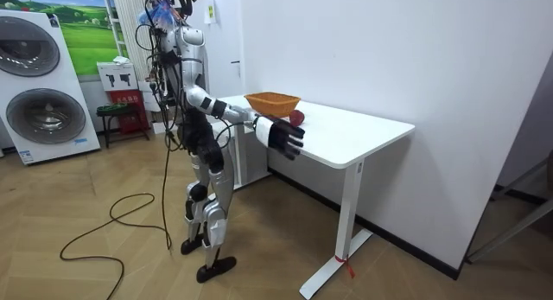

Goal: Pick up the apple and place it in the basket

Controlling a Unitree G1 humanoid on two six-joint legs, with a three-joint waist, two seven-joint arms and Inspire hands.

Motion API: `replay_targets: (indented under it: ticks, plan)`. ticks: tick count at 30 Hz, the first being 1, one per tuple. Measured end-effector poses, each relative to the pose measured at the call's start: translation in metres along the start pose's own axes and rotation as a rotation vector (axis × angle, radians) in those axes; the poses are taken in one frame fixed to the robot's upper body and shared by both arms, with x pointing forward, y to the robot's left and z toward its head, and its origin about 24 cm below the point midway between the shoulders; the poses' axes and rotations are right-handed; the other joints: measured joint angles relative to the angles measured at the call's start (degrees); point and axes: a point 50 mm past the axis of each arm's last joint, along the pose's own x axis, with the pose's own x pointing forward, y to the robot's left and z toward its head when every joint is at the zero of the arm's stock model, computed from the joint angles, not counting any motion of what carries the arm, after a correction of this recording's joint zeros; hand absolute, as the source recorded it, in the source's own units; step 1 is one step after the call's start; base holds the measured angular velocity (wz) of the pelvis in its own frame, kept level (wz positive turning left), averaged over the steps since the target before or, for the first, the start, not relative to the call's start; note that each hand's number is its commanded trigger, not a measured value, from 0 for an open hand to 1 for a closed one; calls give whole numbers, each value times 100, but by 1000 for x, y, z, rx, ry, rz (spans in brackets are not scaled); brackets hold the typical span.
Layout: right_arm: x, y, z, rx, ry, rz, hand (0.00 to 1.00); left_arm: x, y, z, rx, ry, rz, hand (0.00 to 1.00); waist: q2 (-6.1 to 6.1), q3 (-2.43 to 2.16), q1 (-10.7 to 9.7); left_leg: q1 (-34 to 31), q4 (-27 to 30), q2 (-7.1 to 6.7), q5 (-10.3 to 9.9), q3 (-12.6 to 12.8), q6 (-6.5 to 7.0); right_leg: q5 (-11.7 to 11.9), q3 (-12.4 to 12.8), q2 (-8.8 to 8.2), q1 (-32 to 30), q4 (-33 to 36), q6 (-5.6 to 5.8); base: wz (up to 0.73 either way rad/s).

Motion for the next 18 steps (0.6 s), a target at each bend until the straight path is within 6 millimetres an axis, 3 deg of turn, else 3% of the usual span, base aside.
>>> replay_targets:
  ticks: [7, 18]
  plan:
    - [-23, 30, 30, 4, -232, 232, 0, 0, -4, 3, 30, -14, -20, 0, -33, 10, 269, 16, -32, 2, 1, -4, -1, 2, -4, 2, 4, -7, -2, 0]
    - [-60, 57, 22, -55, -227, 675, 0, 3, -7, 19, 52, -53, -72, 0, -133, 41, 367, 9, -31, 4, 1, -8, -1, 2, -13, -2, 2, -9, -2, 0]
